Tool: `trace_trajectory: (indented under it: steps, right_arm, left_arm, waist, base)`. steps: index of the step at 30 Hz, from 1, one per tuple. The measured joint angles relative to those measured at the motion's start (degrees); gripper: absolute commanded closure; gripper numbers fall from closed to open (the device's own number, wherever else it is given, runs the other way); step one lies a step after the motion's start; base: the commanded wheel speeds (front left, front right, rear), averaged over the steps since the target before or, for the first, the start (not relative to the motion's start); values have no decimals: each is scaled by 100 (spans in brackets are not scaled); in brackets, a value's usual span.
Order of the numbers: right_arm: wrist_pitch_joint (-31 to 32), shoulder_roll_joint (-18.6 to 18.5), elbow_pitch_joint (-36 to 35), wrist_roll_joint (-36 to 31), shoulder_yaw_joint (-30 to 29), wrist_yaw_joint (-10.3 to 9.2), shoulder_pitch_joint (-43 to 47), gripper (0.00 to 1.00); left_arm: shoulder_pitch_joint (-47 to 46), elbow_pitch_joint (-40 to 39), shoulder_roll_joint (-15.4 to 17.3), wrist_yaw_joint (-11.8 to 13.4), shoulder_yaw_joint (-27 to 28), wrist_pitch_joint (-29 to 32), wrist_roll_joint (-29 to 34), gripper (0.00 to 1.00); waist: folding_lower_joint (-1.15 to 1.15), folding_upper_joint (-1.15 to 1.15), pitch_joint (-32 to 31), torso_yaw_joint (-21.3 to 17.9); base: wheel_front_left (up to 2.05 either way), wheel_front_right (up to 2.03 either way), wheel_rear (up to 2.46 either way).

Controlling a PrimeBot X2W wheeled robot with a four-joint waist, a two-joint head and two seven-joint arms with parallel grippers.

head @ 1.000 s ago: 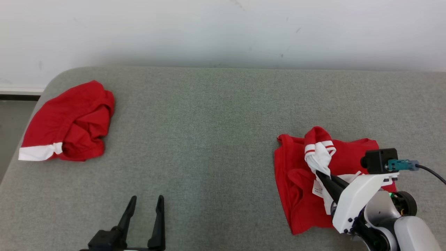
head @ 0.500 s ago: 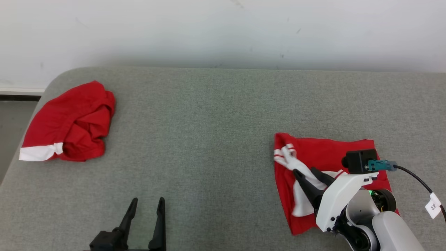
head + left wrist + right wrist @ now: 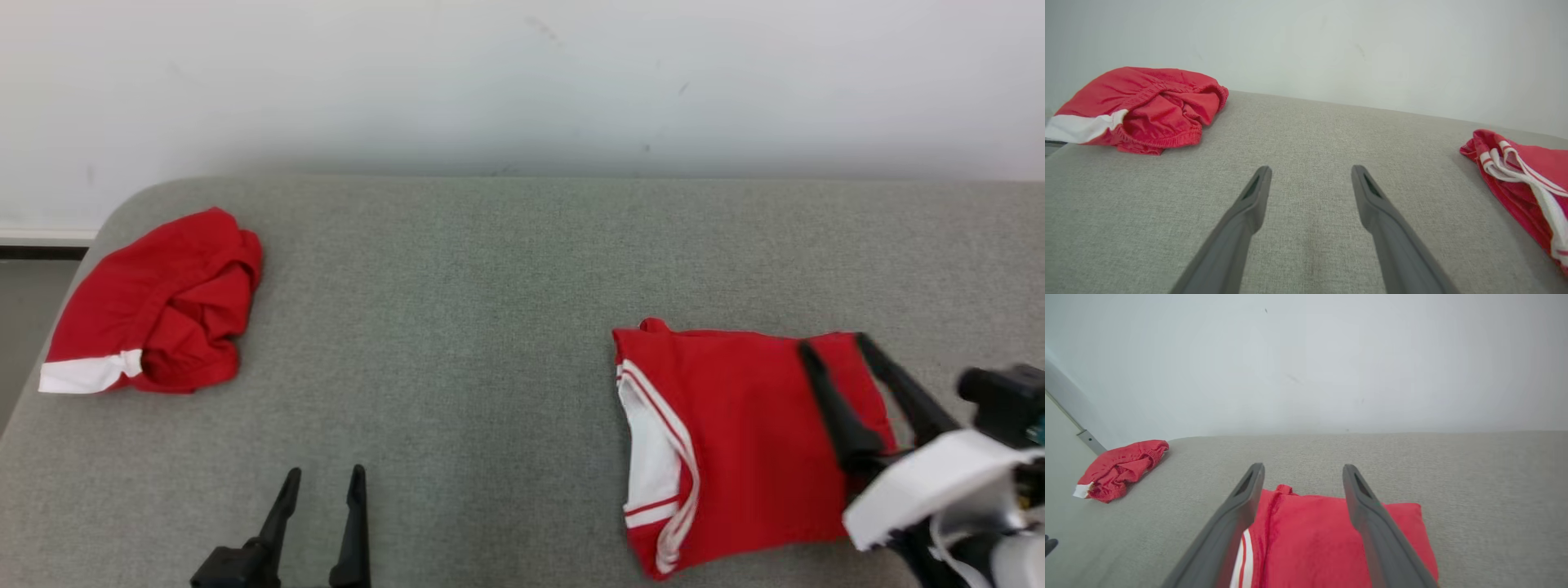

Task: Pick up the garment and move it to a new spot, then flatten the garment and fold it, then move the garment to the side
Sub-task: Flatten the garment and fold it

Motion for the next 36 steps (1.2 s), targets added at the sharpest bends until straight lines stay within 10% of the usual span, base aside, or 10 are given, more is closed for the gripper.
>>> trace_trajectory:
  steps: [17, 29, 30, 36]
  right_arm:
    - [-2788, -786, 1152, -1856, -1220, 1, 1266, 0]
    - [-3126, -526, 1566, -2080, -1238, 1, 1270, 0]
    - [-3130, -522, 1562, -2056, -1124, 1, 1241, 100]
    - [-3131, -423, 2128, -2117, -189, 1, 648, 100]
  left_arm:
    - [360, -169, 14, -74, 314, 0, 475, 0]
    - [534, -366, 11, -103, 391, 0, 597, 0]
    - [532, -387, 11, -103, 393, 0, 597, 0]
    - [343, -423, 7, -136, 388, 0, 595, 0]
  waist:
    - [0, 0, -539, 71]
    - [-1, 0, -655, 122]
    - [-1, 0, -619, 126]
    - [0, 0, -318, 169]
  base:
    - [0, 0, 0]
    - [0, 0, 0]
    - [0, 0, 0]
    - [0, 0, 0]
